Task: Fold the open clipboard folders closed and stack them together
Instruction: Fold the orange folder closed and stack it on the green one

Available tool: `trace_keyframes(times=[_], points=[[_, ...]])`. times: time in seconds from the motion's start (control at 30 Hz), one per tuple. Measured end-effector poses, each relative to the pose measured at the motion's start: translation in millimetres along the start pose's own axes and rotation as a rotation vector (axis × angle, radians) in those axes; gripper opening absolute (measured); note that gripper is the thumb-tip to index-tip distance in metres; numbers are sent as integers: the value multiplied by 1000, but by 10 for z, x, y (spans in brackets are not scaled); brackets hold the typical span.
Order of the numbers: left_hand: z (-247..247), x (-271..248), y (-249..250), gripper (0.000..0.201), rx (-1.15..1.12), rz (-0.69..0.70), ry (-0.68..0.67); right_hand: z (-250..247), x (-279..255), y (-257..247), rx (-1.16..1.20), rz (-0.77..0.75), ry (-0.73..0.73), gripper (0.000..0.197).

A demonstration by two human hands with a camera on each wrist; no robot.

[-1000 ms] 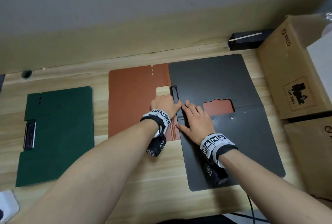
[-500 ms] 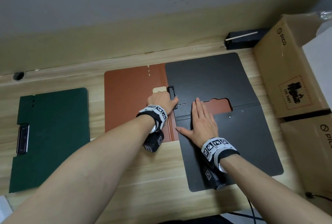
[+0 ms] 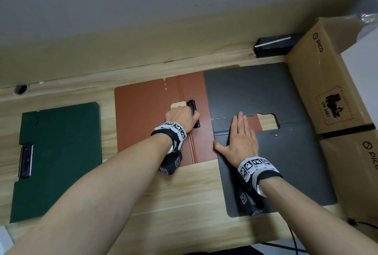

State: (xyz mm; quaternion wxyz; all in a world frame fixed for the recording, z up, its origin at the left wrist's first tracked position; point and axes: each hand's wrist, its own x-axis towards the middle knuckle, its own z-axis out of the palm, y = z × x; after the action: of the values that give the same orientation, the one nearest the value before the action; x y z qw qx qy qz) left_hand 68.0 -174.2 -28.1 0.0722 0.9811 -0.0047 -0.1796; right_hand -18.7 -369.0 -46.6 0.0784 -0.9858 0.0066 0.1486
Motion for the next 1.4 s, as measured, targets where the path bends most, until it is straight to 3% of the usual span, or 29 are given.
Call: trace_keyframes(times=[0.23,0.3,0.4,0.47,0.6,0.7,0.8,0.93,1.0,1.07,1.2,1.33,1.4], points=[[-40,-44,-45,46,-27,-63,-113,22,1,4,-15,-1,-15,112],[-88,-162,-122,43,-101,-56,-71,-15,2,-26,-5,6,-13,112],[-108,-507,-410,24,-232,-101,95,-71,12,-73,-35,-51,16,107],[-45,-793,-719,20,-286,-185,132,-82,21,-159,-68,-156,20,101],[105,-1383,-1252,45,-277,-429,46,-102,33,-438,-144,-349,-22,93],[166,-1635,-1455,62,-371,-592,-44,-103,36,-589,-181,-371,-63,101],[170,-1652,-1504,70,-498,-705,-30,-84,70,-639,-202,-351,-76,102],[100,-1547,-1547,69,-681,-865,10,-49,83,-674,-175,-317,-98,104],[34,-1549,-1626,46,-822,-923,22,-49,73,-683,-182,-318,-109,103],[-39,-1564,-1692,25,-937,-930,51,-86,65,-731,-211,-321,-124,103],[-321,-1644,-1671,66,-912,-776,44,-195,42,-832,-230,-310,-149,101],[-588,-1707,-1813,30,-954,-726,148,-237,-30,-791,-288,-338,-188,101],[-718,-1776,-1990,56,-977,-724,193,-246,-39,-774,-289,-320,-205,103]])
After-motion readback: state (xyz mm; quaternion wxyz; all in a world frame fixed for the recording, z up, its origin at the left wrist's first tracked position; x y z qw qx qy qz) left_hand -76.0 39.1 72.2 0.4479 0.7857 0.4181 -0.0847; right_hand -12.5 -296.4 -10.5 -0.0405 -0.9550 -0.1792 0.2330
